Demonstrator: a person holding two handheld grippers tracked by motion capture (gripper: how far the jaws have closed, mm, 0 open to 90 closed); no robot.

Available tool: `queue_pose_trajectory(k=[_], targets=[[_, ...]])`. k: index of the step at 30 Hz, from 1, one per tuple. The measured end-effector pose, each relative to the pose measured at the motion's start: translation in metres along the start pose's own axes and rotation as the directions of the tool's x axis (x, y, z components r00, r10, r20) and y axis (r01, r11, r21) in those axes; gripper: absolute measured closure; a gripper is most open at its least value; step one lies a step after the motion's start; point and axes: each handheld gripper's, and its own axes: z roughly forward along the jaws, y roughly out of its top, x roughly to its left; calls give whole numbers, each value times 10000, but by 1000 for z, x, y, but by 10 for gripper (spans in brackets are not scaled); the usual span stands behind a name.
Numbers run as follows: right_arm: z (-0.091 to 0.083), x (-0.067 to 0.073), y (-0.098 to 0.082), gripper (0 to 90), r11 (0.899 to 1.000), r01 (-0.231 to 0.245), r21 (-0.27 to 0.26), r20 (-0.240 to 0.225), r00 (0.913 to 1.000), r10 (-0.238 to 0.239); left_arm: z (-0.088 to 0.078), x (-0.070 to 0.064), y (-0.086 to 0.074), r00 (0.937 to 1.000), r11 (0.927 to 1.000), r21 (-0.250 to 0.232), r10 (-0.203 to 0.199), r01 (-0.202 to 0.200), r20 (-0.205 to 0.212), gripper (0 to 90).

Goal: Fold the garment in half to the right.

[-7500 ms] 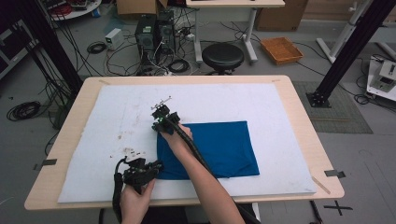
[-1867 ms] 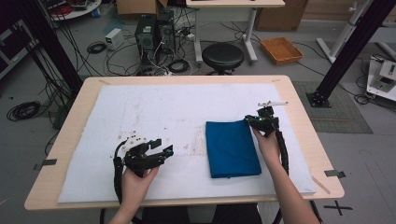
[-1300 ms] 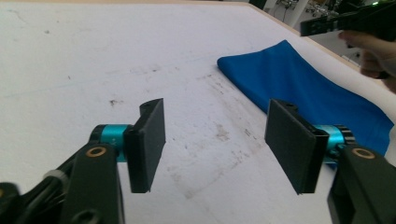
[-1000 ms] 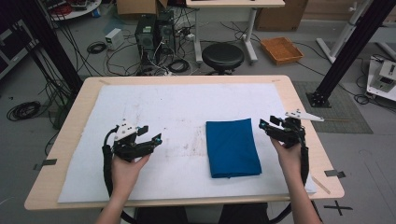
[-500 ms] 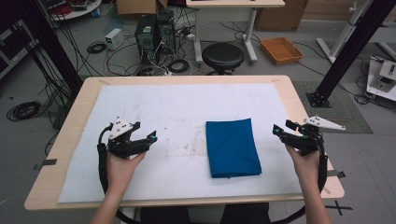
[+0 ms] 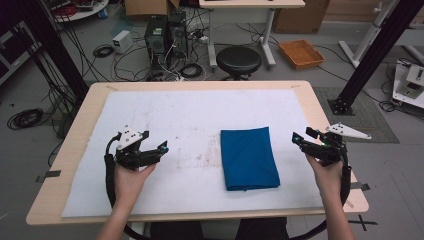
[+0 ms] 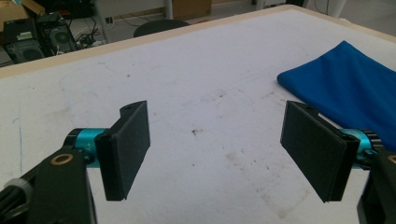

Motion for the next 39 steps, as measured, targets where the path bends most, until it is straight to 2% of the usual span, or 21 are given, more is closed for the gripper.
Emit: queue_pose_trajectory(k=[12,39], targets=[[3,1,-1,352,9999,109,54,-105,9999,-108,-2,-1,0,10000,10000,48,37,-37,53,241],[6,0,-2,333,9998,33,183,-68,10000,-32,-2,-3,1,9998,9998,123,121,-123,157,241]])
